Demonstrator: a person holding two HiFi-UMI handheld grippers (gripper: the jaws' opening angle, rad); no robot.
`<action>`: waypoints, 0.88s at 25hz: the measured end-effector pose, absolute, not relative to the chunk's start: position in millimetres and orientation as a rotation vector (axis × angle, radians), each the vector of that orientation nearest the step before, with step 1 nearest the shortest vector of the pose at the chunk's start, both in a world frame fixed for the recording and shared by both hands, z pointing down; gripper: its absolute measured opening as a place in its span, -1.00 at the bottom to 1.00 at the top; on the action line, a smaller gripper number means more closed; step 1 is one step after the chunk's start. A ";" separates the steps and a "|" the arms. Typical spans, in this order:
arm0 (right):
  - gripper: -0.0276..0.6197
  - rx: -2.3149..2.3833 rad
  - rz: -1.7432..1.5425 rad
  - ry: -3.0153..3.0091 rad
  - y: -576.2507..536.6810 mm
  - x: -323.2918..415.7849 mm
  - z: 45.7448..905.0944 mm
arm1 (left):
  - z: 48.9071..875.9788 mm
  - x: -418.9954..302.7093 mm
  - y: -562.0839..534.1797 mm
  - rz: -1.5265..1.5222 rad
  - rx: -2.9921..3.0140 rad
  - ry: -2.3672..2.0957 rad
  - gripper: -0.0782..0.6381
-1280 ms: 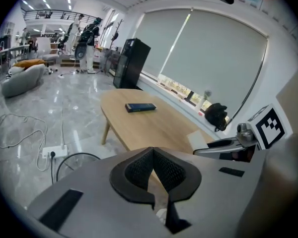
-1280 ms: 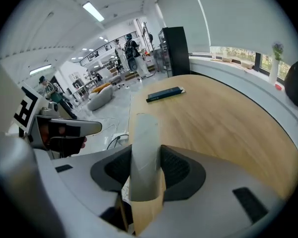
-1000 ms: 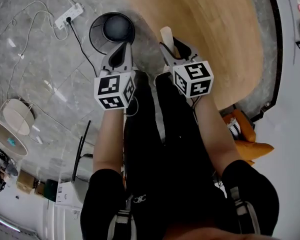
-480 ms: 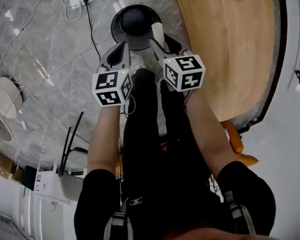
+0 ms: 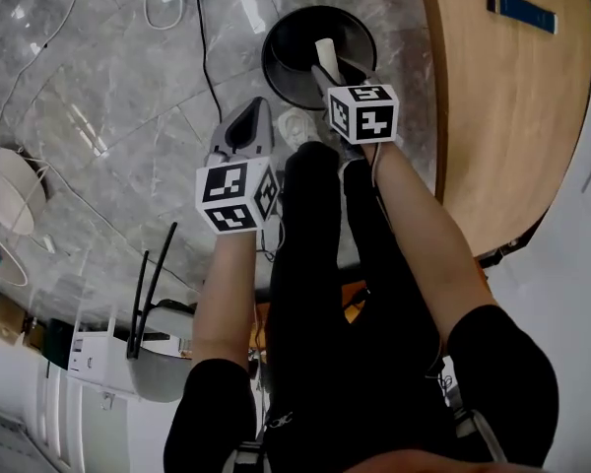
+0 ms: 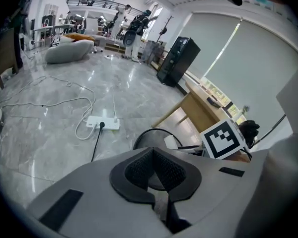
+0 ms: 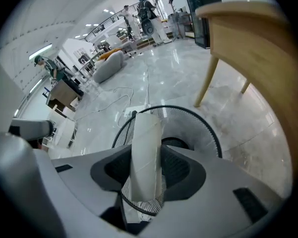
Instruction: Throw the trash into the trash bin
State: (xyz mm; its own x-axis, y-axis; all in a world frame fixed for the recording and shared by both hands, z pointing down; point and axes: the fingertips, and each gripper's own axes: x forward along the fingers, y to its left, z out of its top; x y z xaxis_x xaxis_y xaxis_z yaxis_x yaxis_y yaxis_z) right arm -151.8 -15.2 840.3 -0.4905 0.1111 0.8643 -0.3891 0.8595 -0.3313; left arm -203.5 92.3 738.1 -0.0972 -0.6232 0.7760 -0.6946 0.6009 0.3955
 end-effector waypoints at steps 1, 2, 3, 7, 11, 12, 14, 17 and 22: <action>-0.40 0.200 0.610 -1.978 -11.7 -154.9 854.5 | 745.7 -208.0 97.8 0.081 1.060 -1.791 -0.75; -0.40 0.197 0.606 -1.957 -9.1 -157.0 868.3 | 752.9 -212.1 102.7 0.079 1.046 -1.795 -0.75; -0.40 0.195 0.594 -1.940 -8.0 -158.5 881.2 | 759.3 -215.5 106.6 0.077 1.033 -1.798 -0.75; -0.40 0.193 0.537 -1.902 -11.1 -162.5 918.3 | 775.6 -224.6 115.2 0.079 1.002 -1.803 -0.75; -0.25 0.187 0.589 -1.889 -9.4 -166.5 922.6 | 778.6 -225.2 117.0 0.095 1.004 -1.791 -0.75; -0.25 0.187 0.599 -1.896 -9.2 -167.7 918.2 | 777.9 -224.3 116.3 0.096 1.006 -1.789 -0.75; -0.25 0.186 0.605 -1.911 -9.1 -167.7 905.6 | 773.4 -222.3 112.9 0.092 1.010 -1.789 -0.75; -0.80 0.180 0.587 -1.965 -10.4 -165.8 875.3 | 761.6 -220.8 105.0 0.074 1.008 -1.800 -0.75; -0.87 0.162 0.558 -2.099 -11.5 -168.2 813.4 | 734.5 -215.1 81.9 0.058 1.028 -1.823 -0.75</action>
State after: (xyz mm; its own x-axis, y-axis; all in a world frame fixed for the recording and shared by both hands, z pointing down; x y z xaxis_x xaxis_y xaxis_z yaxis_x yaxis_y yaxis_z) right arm -168.2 -11.5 813.4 -0.5617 0.0976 0.8215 -0.3233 0.8882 -0.3266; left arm -215.1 81.9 734.5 -0.1379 -0.6169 0.7749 -0.6651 0.6374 0.3891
